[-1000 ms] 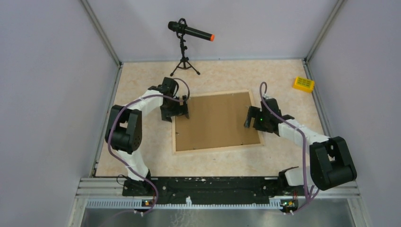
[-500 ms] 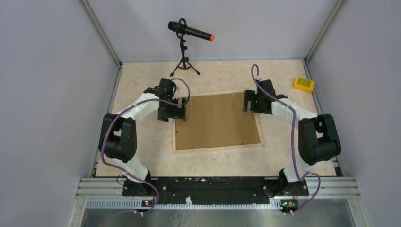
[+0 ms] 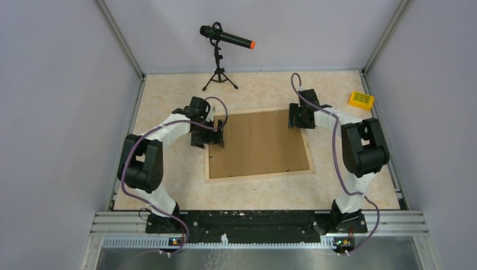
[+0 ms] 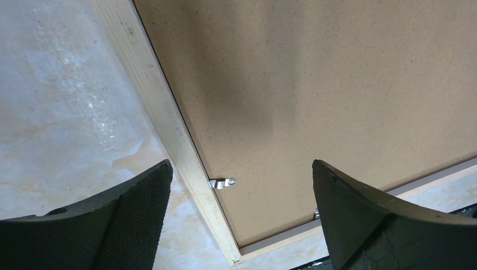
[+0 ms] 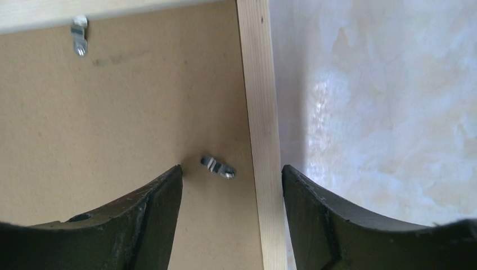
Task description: Put the photo into the frame
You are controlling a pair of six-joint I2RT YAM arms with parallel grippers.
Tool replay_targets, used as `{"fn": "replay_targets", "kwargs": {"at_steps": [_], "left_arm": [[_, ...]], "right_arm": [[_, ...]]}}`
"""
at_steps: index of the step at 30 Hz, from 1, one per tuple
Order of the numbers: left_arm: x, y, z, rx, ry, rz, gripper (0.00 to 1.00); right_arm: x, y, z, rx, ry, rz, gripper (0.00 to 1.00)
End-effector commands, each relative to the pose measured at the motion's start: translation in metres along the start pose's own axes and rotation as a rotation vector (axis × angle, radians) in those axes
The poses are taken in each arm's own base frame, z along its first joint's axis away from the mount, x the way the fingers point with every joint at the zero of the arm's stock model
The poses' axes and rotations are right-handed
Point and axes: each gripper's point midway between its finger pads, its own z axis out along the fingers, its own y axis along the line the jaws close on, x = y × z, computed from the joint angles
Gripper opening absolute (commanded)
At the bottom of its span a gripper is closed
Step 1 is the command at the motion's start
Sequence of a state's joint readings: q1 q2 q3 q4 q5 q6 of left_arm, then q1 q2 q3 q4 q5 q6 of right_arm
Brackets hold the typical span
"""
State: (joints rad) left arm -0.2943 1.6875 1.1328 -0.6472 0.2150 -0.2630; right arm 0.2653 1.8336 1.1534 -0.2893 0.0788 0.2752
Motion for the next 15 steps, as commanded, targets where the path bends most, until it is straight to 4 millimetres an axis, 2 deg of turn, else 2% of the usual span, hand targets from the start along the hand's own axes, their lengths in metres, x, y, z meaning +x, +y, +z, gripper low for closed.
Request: {"fn": "replay_targets", "kwargs": {"at_steps": [1, 4, 9, 15], "left_arm": [[-0.007, -0.01, -0.005, 0.051, -0.043, 0.008, 0.96], [-0.006, -0.013, -0.004, 0.066, -0.037, 0.007, 0.96], [-0.006, -0.013, -0.003, 0.072, -0.036, 0.007, 0.96], [-0.008, -0.015, -0.003, 0.078, -0.039, 0.008, 0.96]], "right_arm": [[-0.018, -0.005, 0.014, 0.05, -0.038, 0.026, 0.63], [-0.017, -0.005, 0.021, 0.062, -0.026, 0.042, 0.59], [-0.016, -0.004, 0.026, 0.046, -0.008, 0.097, 0.46], [-0.014, 0.001, 0.026, 0.017, -0.003, 0.106, 0.4]]}}
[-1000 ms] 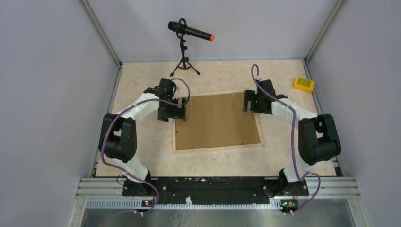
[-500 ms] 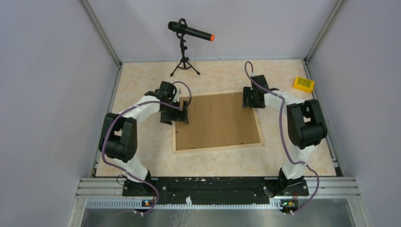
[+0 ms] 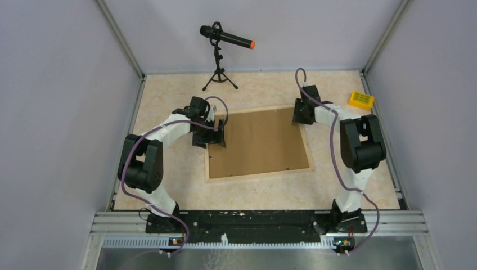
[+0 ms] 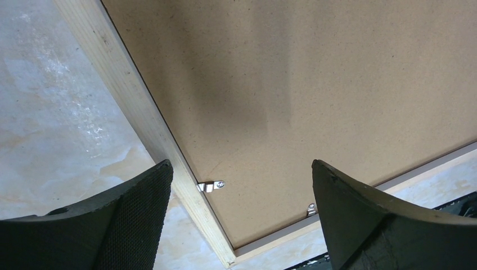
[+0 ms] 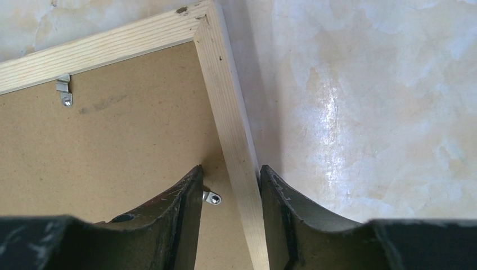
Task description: Put the photo into the frame
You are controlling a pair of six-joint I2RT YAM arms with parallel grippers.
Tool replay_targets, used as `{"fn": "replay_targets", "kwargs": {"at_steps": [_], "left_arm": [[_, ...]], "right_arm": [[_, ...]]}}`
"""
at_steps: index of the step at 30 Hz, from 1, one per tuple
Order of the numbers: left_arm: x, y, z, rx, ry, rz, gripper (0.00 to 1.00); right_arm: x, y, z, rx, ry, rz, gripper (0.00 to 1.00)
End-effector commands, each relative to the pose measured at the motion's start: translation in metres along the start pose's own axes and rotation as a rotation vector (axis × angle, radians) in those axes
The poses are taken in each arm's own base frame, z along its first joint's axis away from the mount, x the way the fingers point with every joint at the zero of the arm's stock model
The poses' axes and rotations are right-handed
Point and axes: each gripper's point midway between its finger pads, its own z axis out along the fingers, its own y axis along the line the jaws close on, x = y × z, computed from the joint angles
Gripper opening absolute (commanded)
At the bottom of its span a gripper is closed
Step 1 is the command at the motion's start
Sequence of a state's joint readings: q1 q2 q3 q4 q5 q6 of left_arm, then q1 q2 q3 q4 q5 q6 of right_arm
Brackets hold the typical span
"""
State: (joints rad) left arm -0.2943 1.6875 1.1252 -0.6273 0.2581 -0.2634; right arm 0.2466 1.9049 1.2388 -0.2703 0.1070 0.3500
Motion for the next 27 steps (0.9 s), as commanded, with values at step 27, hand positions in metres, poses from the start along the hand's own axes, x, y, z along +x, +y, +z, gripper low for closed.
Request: {"fn": "replay_targets", "kwargs": {"at_steps": [27], "left_arm": [[-0.004, -0.012, 0.0, 0.07, -0.018, 0.006, 0.95]], "right_arm": [[0.016, -0.001, 0.001, -0.06, 0.082, -0.084, 0.42]]}}
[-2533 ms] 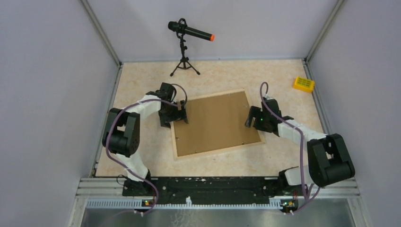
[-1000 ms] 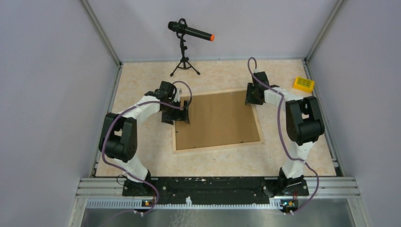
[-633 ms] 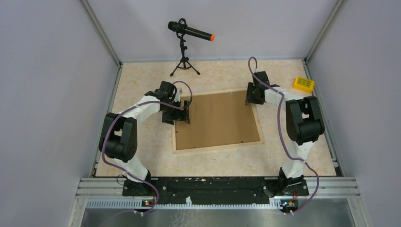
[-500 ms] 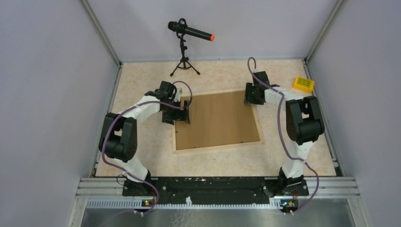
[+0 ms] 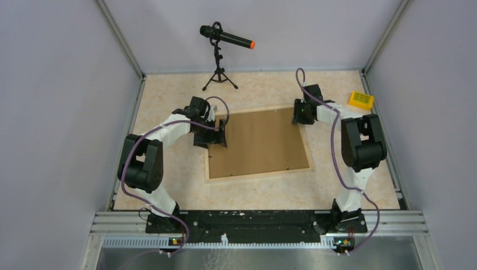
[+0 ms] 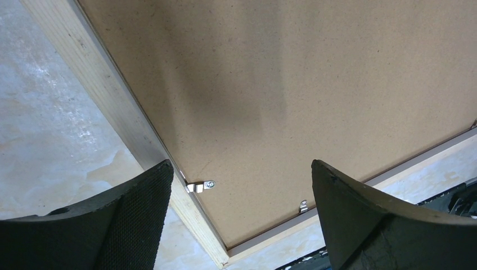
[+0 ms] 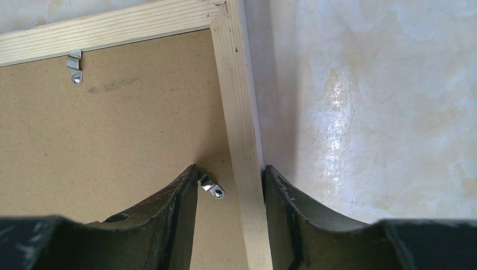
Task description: Put the photo into the frame
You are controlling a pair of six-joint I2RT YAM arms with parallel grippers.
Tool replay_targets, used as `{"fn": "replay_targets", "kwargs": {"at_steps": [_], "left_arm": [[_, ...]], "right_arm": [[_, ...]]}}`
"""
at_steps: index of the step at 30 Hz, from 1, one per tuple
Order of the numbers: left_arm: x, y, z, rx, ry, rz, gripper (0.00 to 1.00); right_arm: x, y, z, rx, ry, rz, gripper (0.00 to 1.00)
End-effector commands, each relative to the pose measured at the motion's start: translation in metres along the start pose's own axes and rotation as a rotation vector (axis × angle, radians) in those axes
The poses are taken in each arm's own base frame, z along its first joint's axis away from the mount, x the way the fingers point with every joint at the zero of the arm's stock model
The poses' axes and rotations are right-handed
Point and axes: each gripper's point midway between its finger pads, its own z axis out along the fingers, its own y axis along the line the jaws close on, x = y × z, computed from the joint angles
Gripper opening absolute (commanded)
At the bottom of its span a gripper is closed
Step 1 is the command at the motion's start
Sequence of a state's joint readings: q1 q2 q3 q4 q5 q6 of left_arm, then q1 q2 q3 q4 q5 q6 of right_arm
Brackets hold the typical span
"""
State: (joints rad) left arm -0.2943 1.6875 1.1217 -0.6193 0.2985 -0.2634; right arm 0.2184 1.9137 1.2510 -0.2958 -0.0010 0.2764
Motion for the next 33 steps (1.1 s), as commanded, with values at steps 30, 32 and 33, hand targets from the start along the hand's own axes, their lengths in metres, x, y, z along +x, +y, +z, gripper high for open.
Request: {"fn": "replay_targets", "kwargs": {"at_steps": [30, 32, 33], "left_arm": [[-0.005, -0.009, -0.002, 0.046, -0.036, 0.009, 0.94], [-0.006, -0.01, -0.002, 0.049, -0.038, 0.01, 0.94], [-0.007, -0.01, -0.002, 0.052, -0.037, 0.009, 0.94]], "right_arm": [[0.025, -0.02, 0.001, 0.2, 0.015, 0.479, 0.0], [0.022, -0.018, -0.001, 0.182, -0.003, 0.488, 0.0], [0.018, -0.014, -0.001, 0.152, -0.014, 0.467, 0.0]]}}
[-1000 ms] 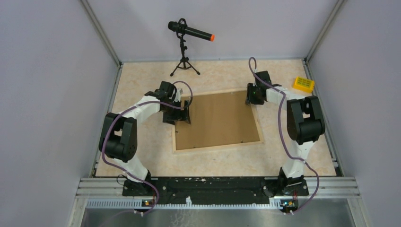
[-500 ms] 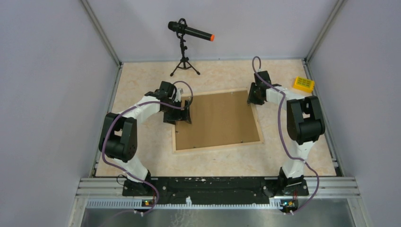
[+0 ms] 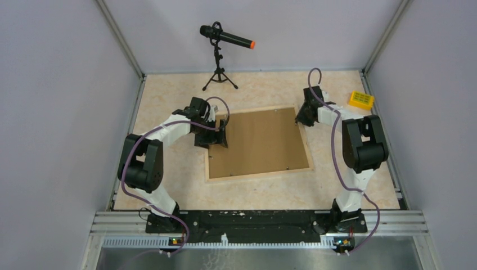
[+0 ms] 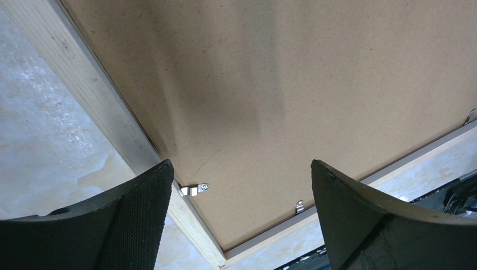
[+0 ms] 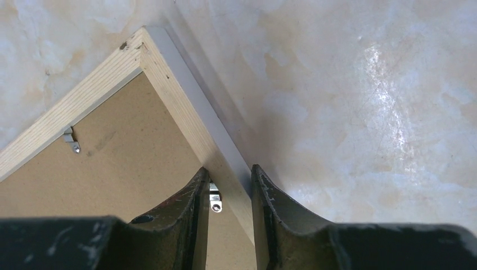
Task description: Put the photo into the frame
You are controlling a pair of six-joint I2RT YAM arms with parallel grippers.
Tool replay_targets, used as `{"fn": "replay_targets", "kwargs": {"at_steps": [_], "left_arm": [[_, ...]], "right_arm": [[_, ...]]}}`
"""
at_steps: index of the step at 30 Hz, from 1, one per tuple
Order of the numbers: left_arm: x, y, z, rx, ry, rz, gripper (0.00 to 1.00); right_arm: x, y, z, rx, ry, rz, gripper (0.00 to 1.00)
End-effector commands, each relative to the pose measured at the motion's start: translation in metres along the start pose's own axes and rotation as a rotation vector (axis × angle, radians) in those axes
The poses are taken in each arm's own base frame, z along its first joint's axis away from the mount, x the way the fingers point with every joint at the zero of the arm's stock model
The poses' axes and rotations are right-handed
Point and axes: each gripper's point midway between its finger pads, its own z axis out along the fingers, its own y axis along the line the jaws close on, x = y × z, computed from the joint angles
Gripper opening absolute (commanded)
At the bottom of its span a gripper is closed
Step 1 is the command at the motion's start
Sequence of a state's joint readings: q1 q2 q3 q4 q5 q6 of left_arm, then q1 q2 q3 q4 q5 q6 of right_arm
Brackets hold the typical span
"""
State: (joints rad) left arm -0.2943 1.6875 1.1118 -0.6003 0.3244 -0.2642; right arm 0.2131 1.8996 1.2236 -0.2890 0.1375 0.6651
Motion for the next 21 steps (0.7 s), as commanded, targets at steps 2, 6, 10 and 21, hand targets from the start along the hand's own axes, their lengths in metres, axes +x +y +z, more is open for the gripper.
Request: {"fn": "replay_targets", "kwargs": {"at_steps": [2, 6, 10, 21], "left_arm": [[-0.007, -0.007, -0.004, 0.028, -0.035, 0.006, 0.94], [-0.004, -0.01, -0.002, 0.046, -0.023, 0.005, 0.94], [-0.006, -0.008, -0.003, 0.035, -0.031, 0.01, 0.94], [-0.004, -0.009, 0.0, 0.047, -0.018, 0.007, 0.94]], "right_arm": [[0.011, 0.003, -0.004, -0.039, 0.037, -0.005, 0.01], [0.0, 0.008, -0.007, -0.048, 0.034, -0.11, 0.29], [0.007, 0.002, -0.007, -0.033, 0.073, -0.179, 0.33], [0.023, -0.022, -0.005, 0.037, 0.13, -0.272, 0.45]]}}
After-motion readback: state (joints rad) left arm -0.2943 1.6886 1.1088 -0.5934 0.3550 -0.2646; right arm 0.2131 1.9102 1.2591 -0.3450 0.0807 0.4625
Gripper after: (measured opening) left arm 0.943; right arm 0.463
